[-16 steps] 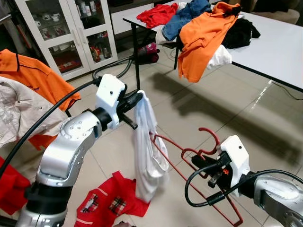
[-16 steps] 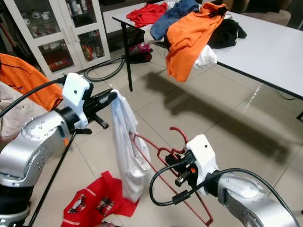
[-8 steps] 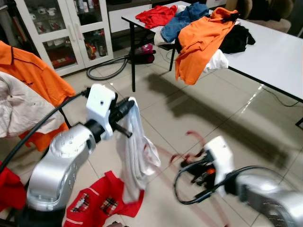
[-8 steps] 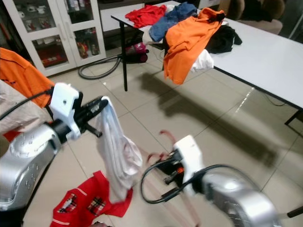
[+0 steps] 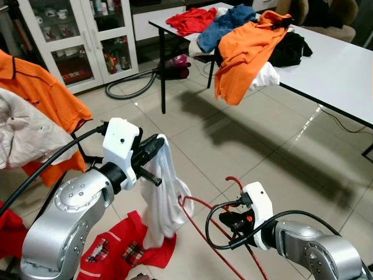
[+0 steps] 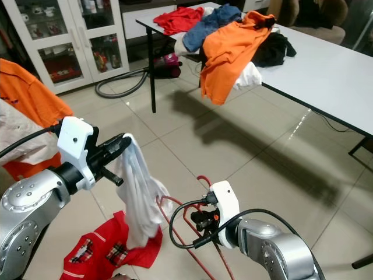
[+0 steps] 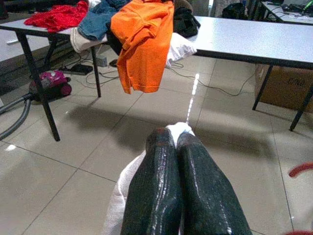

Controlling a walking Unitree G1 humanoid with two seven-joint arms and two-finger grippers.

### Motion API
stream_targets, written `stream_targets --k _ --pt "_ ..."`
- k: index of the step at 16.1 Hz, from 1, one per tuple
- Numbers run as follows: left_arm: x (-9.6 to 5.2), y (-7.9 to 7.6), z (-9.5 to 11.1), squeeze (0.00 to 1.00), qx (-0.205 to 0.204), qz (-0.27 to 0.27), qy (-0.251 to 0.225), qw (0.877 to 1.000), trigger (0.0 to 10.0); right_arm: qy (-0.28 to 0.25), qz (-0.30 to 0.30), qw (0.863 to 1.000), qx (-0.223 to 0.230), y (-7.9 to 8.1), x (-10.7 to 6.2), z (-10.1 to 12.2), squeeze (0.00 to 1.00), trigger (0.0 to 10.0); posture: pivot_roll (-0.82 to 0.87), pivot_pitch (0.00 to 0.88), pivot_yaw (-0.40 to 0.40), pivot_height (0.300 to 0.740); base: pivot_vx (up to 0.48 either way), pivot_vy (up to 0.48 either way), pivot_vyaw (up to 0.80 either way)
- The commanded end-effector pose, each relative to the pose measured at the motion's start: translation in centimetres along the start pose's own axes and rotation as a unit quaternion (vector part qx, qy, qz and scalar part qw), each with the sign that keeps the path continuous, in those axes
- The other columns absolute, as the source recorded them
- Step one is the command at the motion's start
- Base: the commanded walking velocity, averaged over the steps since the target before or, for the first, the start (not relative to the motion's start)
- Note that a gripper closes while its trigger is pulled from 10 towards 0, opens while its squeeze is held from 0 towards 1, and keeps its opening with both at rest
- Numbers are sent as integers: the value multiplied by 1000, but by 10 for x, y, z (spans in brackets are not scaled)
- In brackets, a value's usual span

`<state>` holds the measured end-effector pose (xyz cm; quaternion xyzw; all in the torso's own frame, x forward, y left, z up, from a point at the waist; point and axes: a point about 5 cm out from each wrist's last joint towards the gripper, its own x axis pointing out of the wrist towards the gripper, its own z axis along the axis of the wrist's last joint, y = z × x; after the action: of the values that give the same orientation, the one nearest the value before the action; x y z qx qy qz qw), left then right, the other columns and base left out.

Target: Hang hanger

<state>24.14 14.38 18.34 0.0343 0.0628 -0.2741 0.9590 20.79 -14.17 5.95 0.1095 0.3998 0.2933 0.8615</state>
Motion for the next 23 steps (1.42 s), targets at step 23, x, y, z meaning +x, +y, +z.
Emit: stream_targets --k 23 --pt "3 3 24 0 56 -139 -49 987 10000 -252 -78 868 421 -63 -6 32 0 10000 -146 31 -1 740 0 0 0"
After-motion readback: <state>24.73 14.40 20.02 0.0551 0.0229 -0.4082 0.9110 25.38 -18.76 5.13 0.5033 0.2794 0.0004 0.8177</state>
